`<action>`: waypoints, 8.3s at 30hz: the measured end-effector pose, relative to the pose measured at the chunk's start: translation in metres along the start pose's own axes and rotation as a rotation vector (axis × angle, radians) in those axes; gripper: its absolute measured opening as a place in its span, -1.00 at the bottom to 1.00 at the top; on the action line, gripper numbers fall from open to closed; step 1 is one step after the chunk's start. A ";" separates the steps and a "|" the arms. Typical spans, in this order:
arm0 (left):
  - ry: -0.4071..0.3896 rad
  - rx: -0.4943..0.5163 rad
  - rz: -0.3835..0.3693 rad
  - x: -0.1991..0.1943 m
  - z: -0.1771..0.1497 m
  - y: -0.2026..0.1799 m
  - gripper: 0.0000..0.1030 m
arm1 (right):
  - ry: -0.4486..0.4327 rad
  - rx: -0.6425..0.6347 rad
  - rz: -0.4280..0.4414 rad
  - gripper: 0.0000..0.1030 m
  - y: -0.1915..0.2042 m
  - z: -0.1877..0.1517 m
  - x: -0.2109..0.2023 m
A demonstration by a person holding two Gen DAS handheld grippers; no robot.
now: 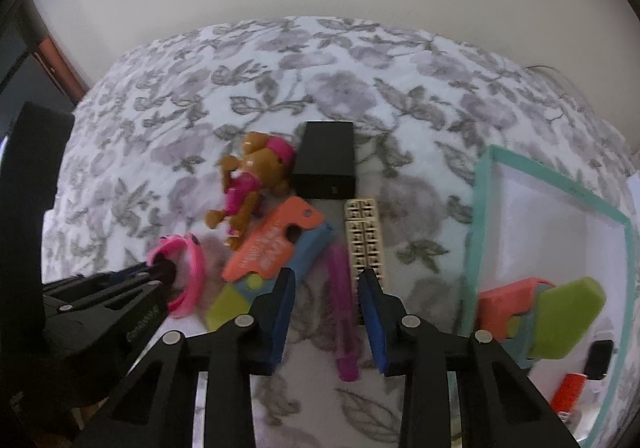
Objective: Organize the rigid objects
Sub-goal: 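Grasp pink watch band with left gripper while right gripper grasps orange-blue toy knife, then lift watch band and toy knife and carry both over the tray, then open left gripper to drop watch band while right gripper releases toy knife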
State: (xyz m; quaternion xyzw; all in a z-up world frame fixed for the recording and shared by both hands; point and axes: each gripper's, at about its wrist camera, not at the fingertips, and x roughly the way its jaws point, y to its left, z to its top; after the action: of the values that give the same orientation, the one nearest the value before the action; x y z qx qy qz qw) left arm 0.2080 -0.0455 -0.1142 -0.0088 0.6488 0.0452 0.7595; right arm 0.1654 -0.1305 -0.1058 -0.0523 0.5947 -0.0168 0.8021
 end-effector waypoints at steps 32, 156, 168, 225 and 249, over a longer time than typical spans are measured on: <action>0.021 -0.053 0.011 -0.002 0.000 0.038 -0.72 | -0.020 0.053 0.042 0.03 0.031 0.005 0.036; -0.447 0.169 -0.214 -0.219 -0.038 -0.068 -0.77 | -0.442 0.234 0.023 -0.36 -0.152 0.001 -0.220; -0.355 0.394 -0.230 -0.182 -0.075 -0.168 -0.76 | -0.348 0.337 -0.110 -0.36 -0.224 -0.018 -0.195; -0.194 0.506 -0.049 -0.083 -0.098 -0.216 -0.38 | 0.038 0.262 -0.162 -0.33 -0.237 -0.044 -0.070; -0.310 0.471 -0.128 -0.140 -0.092 -0.206 0.05 | -0.195 0.275 -0.202 -0.16 -0.235 -0.025 -0.161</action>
State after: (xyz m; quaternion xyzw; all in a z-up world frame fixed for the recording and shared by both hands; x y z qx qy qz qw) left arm 0.1118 -0.2651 -0.0001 0.1336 0.5157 -0.1540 0.8321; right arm 0.1028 -0.3514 0.0648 -0.0029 0.4982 -0.1729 0.8496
